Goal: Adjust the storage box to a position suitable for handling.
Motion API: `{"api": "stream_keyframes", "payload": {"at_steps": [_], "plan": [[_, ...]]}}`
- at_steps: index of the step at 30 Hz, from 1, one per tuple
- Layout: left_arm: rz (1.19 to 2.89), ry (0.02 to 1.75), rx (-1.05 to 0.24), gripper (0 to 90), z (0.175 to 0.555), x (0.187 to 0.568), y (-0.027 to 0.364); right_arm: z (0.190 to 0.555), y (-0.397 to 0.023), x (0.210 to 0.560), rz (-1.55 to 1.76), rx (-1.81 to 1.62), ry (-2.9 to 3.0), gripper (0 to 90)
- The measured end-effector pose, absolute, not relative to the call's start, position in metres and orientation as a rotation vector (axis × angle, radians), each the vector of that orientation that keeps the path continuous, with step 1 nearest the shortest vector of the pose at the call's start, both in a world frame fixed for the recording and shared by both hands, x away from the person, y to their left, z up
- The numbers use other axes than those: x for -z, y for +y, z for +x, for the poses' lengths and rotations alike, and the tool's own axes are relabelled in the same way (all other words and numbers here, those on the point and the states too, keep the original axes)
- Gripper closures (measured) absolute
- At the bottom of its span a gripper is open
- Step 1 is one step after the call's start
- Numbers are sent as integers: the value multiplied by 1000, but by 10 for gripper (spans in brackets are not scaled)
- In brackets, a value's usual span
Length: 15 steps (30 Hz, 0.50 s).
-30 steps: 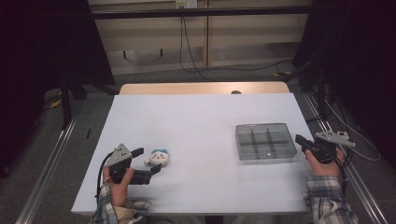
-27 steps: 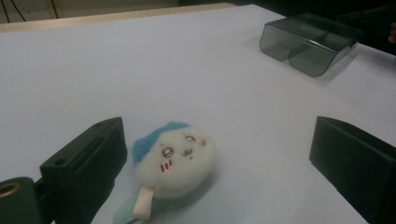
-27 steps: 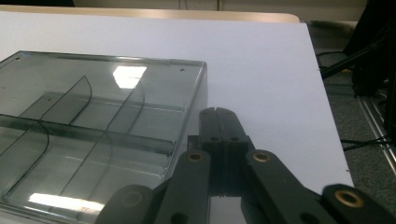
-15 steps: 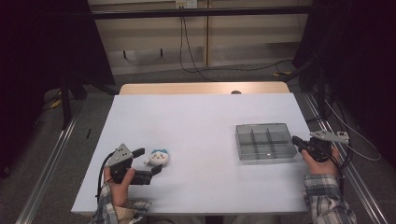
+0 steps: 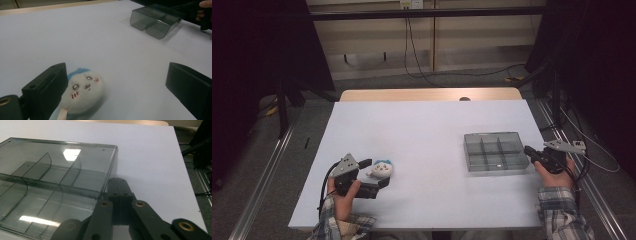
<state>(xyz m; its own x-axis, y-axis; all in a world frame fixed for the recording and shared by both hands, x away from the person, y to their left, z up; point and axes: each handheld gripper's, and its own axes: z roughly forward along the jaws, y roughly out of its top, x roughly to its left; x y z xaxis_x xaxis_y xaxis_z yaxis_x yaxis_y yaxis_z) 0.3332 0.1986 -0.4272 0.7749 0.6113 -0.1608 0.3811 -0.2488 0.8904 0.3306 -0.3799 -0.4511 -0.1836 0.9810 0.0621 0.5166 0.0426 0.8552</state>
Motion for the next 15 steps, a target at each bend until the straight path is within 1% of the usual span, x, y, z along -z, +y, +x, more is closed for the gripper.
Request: {"api": "stream_keyframes", "payload": {"at_steps": [8, 11, 12, 15], "plan": [[1861, 749, -260, 38, 335, 424, 192, 332, -368, 452, 1481, -1096, 1805, 900], [1842, 782, -245, 39, 339, 421, 178, 333, -367, 453, 1481, -1110, 1806, 900], [1842, 782, -245, 45, 339, 421, 178, 333, -367, 453, 1481, -1110, 1806, 900], [1861, 764, -231, 48, 344, 415, 161, 333, -363, 453, 1469, -1122, 1821, 900]]}}
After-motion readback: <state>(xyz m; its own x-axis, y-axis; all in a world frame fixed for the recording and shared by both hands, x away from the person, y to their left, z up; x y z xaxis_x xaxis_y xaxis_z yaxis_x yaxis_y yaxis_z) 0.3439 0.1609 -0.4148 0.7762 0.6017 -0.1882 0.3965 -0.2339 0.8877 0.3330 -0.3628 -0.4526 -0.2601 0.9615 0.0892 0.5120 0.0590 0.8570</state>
